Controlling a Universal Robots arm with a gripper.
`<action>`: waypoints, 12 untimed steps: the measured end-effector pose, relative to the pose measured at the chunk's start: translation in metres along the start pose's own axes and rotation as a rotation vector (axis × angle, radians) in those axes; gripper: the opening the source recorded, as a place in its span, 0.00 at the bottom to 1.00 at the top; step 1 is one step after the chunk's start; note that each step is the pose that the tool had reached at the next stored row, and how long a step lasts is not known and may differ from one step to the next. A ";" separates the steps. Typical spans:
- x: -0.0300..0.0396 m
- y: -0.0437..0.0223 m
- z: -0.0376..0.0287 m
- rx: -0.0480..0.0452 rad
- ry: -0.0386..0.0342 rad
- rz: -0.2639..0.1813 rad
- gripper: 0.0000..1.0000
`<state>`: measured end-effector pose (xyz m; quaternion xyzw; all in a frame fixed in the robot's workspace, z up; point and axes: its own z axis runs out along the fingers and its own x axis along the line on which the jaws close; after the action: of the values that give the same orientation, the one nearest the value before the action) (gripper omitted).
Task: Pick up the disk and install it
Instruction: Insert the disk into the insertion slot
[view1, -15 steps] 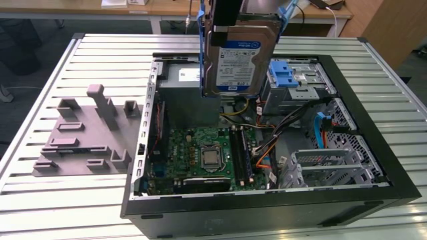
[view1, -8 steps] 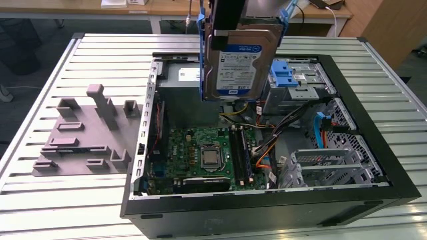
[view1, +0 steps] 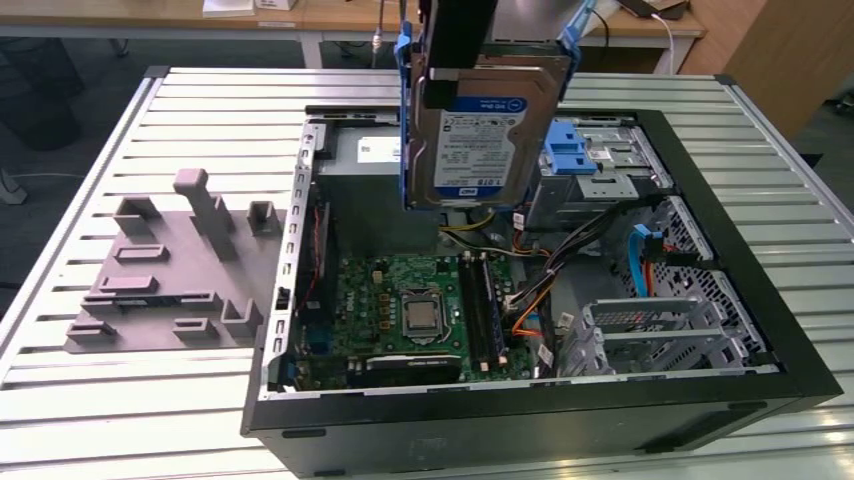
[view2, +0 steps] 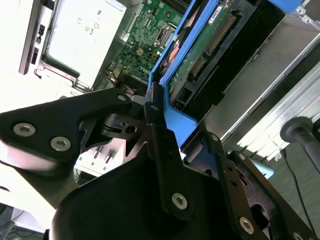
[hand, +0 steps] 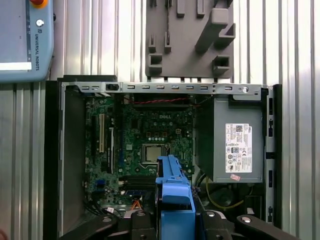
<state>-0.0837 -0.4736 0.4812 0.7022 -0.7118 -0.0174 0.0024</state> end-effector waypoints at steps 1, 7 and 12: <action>0.0003 0.0000 0.0000 0.0000 0.0000 0.000 0.36; 0.0005 -0.0011 0.0000 -0.0001 0.0002 0.000 0.36; 0.0016 -0.0201 -0.0003 0.0000 0.0001 0.000 0.36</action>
<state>-0.0636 -0.4755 0.4809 0.7022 -0.7118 -0.0174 0.0024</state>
